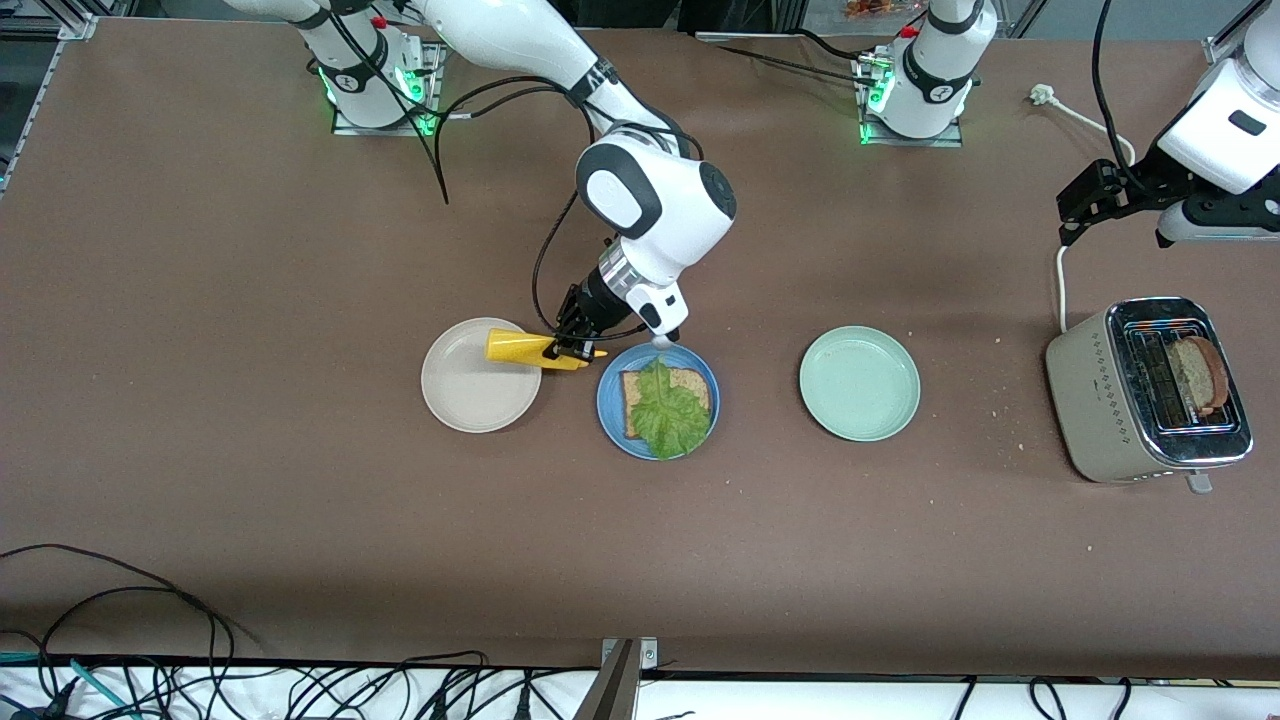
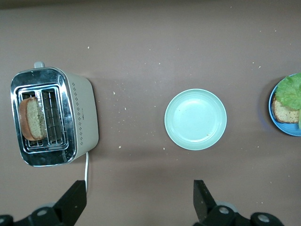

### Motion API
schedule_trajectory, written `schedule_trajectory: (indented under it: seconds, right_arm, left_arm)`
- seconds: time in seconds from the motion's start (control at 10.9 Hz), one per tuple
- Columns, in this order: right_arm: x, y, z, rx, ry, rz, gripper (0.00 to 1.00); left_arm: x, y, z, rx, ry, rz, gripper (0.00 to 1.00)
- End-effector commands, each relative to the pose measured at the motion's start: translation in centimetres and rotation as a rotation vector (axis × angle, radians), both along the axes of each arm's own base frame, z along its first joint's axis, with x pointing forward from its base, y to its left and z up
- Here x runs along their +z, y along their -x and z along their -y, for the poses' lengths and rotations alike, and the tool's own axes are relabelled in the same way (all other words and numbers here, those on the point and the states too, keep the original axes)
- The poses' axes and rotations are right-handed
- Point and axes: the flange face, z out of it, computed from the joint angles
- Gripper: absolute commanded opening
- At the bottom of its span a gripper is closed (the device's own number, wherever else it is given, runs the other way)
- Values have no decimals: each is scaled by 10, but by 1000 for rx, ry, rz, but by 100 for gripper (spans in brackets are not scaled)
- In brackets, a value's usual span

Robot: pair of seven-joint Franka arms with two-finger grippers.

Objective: Make sandwich in blue plate with both arms
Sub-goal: 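Carry the mustard bottle with the right gripper over the blue plate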

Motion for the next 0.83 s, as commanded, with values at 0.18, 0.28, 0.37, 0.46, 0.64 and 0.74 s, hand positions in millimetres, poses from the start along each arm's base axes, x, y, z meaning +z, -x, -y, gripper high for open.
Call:
schedule_trajectory:
  seconds: [0.18,0.28,0.37,0.46,0.64,0.74]
  right_arm:
    - [-1,5,-6,13,52,43,0]
    - [-1,5,-5,9,58,41,0]
    - [2,5,-6,10,55,43,0]
    - [6,3,-5,9,51,46,0]
    - [27,-14,12,-16,33,43,0]
    - [29,-18,16,-31,8,14,0]
  left_arm:
    - [0,-5,1,-2,12,-11,100]
    - [-3,-7,-1,1,12,-14,100]
    - [-19,-17,-9,16,5,-43,100]
    - [-46,-33,-17,34,-10,-87,100]
    - [-83,-68,-41,43,-144,-128,100]
    - [-92,-76,-74,80,-138,-142,100]
